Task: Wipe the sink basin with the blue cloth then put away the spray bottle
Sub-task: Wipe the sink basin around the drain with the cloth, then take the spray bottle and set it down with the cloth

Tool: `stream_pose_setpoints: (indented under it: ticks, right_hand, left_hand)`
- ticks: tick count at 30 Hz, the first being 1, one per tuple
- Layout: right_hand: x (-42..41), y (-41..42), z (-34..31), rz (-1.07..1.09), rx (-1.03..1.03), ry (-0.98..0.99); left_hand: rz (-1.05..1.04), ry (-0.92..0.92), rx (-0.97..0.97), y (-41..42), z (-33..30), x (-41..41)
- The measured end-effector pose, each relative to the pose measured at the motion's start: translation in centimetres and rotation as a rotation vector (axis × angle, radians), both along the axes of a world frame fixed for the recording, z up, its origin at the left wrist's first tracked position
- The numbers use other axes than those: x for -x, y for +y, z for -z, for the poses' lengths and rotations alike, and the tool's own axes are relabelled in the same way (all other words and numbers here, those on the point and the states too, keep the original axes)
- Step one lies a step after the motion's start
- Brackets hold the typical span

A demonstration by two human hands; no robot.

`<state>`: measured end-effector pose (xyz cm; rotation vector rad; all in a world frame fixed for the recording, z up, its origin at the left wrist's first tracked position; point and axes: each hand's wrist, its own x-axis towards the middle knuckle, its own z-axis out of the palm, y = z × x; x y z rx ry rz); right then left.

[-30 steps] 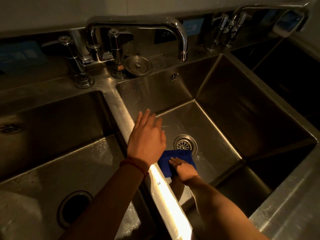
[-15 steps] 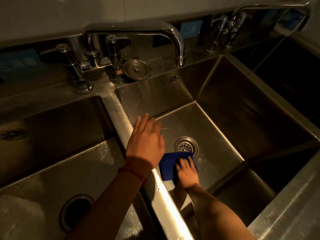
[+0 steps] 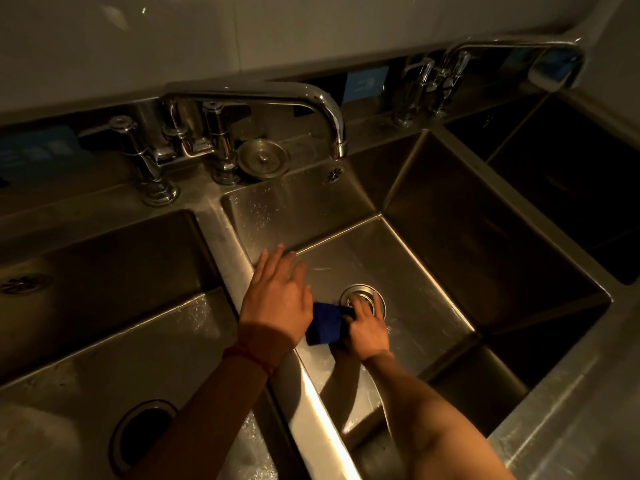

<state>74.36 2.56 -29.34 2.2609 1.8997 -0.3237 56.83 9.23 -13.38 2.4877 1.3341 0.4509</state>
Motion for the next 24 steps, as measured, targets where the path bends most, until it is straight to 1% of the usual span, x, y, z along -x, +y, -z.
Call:
stream_pose_setpoints:
  ticks: [4,7,9,15,19,24]
  right_hand:
    - [-0.3,1.5,-2.7,-0.016,-0.125,-0.010]
    - [-0.8,2.1,-5.5,-0.071,-0.240,-0.039]
    - [-1.2,2.1,-7.2,-0.097,-0.279,-0.046]
    - [-2.2,1.4,-11.8,-0.090,-0.440,-0.044]
    - [-2.9,0.8,-14.1,-0.119,-0.549,-0.030]
    - [-3.7,0.2,-16.6,-0.160,-0.614,0.020]
  left_hand:
    - [0.007,0.021,-0.005,-0.1,-0.1,0.0]
    - [0.003,0.029,-0.024,-0.2,-0.1,0.0]
    - [-0.008,0.042,-0.033,-0.2,-0.1,0.0]
    - [-0.012,0.103,-0.073,-0.3,-0.1,0.0]
    - [0.015,0.172,-0.099,-0.4,-0.6,0.0]
    - [0.054,0.293,-0.144,-0.7,-1.7,-0.2]
